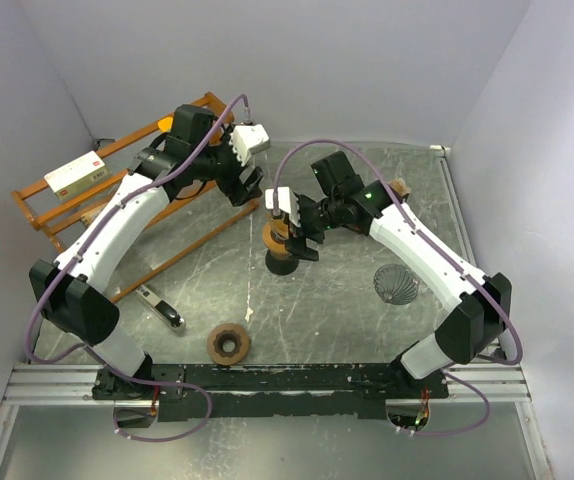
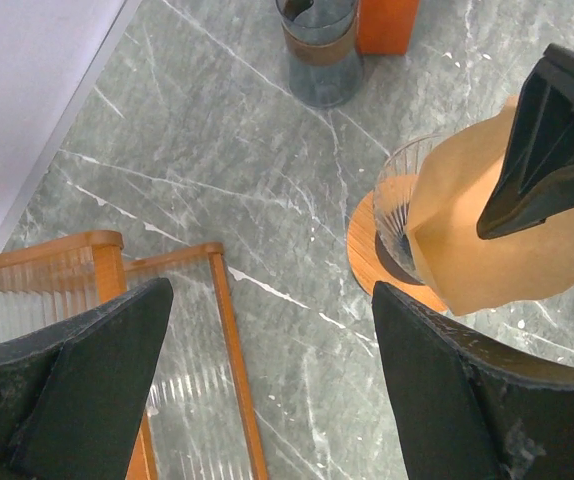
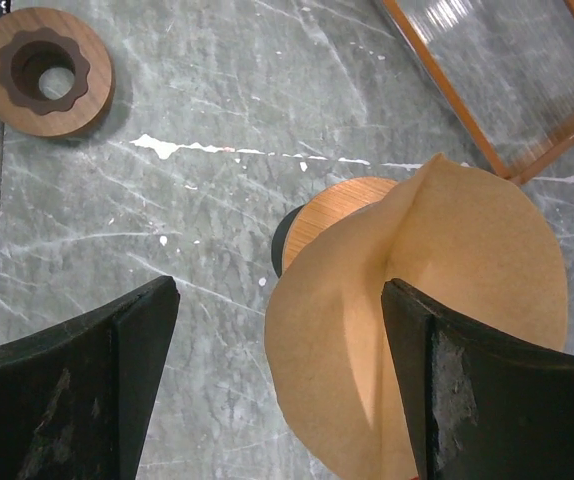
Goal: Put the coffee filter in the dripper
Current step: Place the coffee filter in the coffee dripper.
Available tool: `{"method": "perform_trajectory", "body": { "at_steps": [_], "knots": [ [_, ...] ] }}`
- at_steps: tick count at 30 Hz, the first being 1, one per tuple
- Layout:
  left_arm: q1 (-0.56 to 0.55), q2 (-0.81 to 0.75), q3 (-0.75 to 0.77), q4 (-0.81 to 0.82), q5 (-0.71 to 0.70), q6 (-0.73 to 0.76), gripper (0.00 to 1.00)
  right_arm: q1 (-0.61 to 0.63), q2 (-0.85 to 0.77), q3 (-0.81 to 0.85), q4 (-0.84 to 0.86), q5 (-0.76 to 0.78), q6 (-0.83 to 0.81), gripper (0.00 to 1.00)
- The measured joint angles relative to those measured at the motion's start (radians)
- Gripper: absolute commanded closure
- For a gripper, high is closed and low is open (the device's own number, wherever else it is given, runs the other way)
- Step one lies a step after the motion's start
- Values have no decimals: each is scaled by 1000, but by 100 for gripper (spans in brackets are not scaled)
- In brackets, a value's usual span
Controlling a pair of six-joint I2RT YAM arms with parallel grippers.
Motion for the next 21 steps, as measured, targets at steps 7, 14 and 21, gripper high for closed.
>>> {"method": "perform_trajectory", "body": {
  "at_steps": [7,14,21],
  "knots": [
    [12,-12,-12,3,4,-2,7,-9,-16,29,-16,-9,14,16],
    [27,-48,-37,29,3,-17,7,-68,-56,74,-21,-44,85,16],
    [72,-100,-85,85,-8,-81,6,-180,-103,114,19,-73,209,16]
  ]
}}
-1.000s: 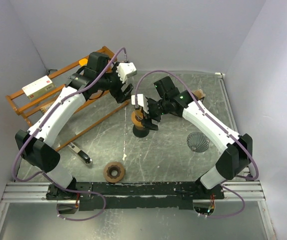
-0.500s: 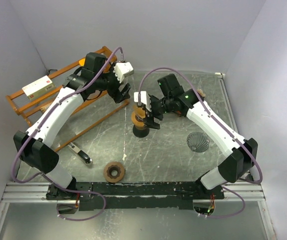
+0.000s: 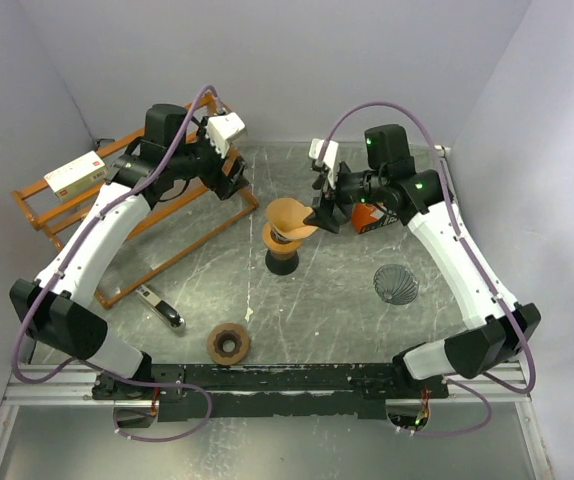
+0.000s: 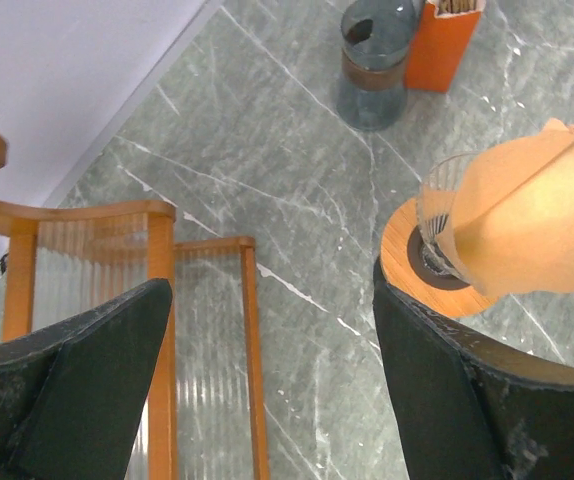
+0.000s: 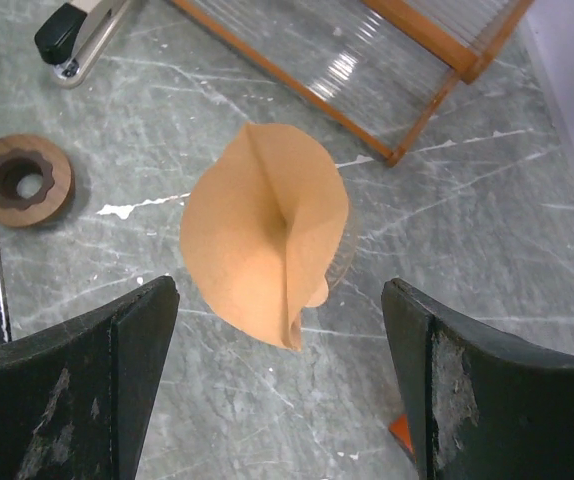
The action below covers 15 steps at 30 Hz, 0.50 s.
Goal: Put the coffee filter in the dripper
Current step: Place the coffee filter in the coffee dripper, then pick up the coffee server from the center of the board.
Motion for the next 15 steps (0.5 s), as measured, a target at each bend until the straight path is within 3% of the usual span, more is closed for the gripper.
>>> {"method": "perform_trajectory", "body": {
  "at_steps": [9,15],
  "knots": [
    [21,-56,-51,45,-40,-29,0,-96,-53,-26,33,56,143,19],
    [27,-110,-130,43,-83,-18,0,-277,-95,-74,58,146,270,28]
  ]
}}
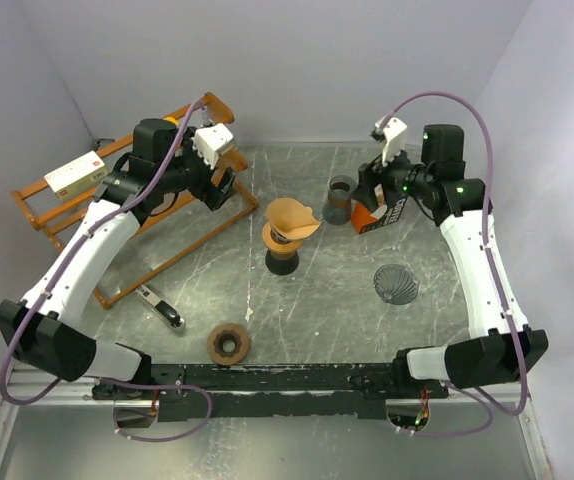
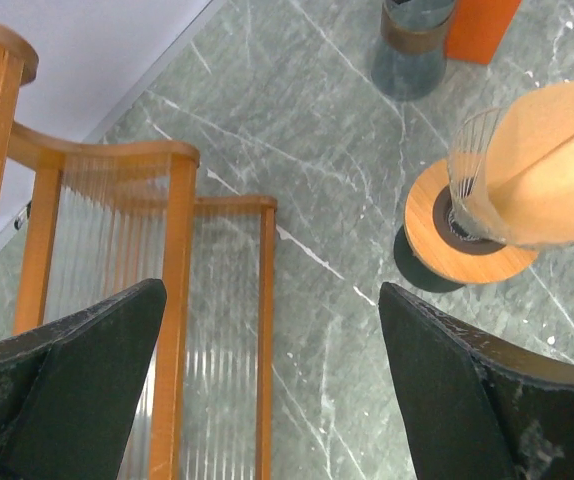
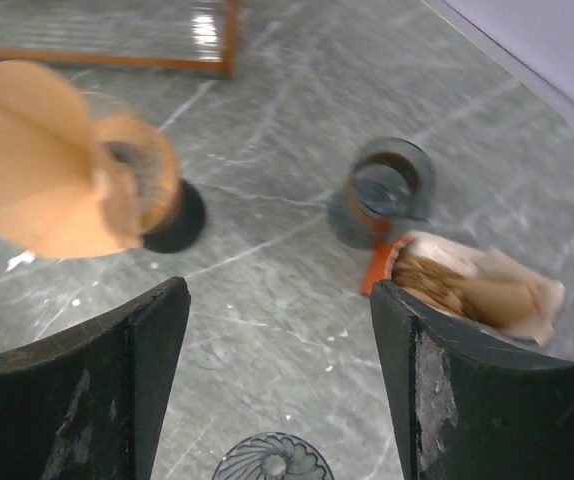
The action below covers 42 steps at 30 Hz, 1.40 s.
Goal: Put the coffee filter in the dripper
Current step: Pick up the coffee server from the center of the board.
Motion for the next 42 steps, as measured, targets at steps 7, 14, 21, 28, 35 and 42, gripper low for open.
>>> {"method": "perform_trajectory", "body": {
  "at_steps": [7,14,21,28,35,42],
  "knots": [
    [6,-81,-72,8,-16,5,0,-71,149,49,56,109,75,39],
    [10,-122,-97,25,-18,6,0,-71,412,116,127,218,70,39],
    [17,-152,-123,31,-16,13,0,-51,561,220,151,282,40,40],
    [21,-166,-140,34,-12,21,0,-36,679,293,161,318,4,47],
    [24,-166,-143,37,-8,23,0,-35,759,305,140,316,-18,59],
    [27,-166,-160,40,-1,23,0,-34,771,310,131,288,-24,86]
  ]
}}
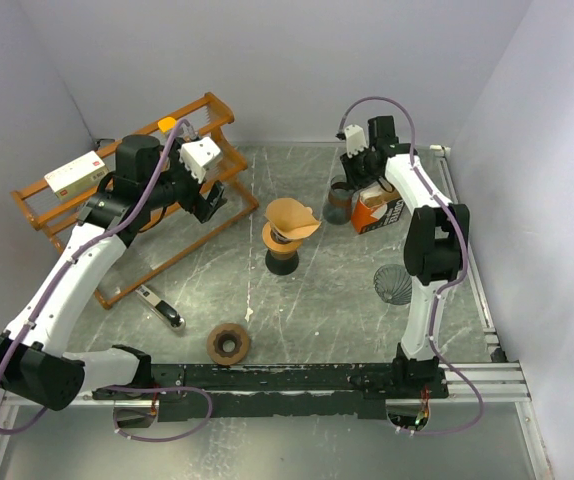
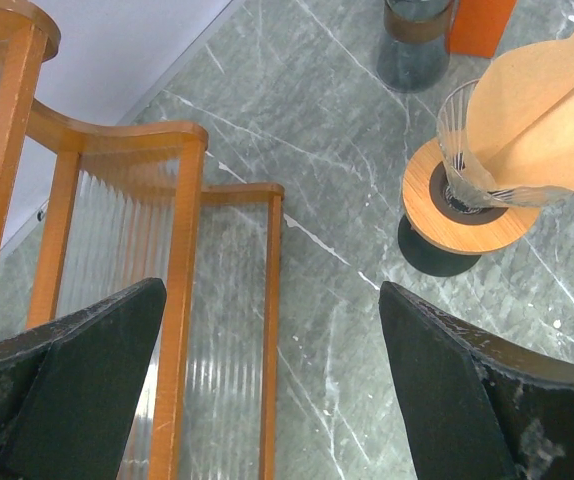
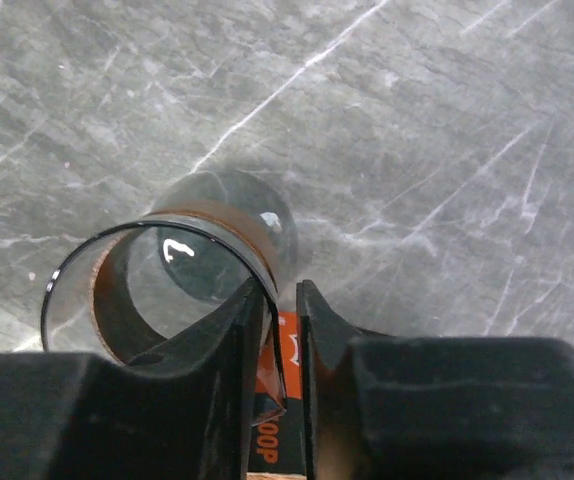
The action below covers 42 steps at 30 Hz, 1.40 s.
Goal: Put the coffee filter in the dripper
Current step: Pick up the coffee server from the center of the board, then place the coffee server at the center of the board.
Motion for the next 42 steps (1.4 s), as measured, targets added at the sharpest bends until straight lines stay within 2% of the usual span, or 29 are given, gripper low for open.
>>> {"method": "perform_trajectory", "body": {
  "at_steps": [4,13,17,25,32,38,42],
  "knots": [
    [4,0,-2,3,2,1,0,3,11,22,-15,-27,0,100],
    [6,-15,-6,12,-3,8,0,3,-19,83,-59,-60,7,100],
    [8,-18,-8,24,-31,6,1,3,-135,72,-81,-58,6,100],
    [16,-18,-10,53,-114,-15,1,3,-515,19,-133,-54,-18,100],
    [17,2,-10,73,-150,-31,1,3,-736,-129,-260,-105,-67,100],
    [18,26,-9,73,-148,-31,1,7,-901,-336,-400,-229,-244,100],
    [18,50,8,72,-131,-27,1,60,-969,-477,-446,-285,-341,100]
  ]
}}
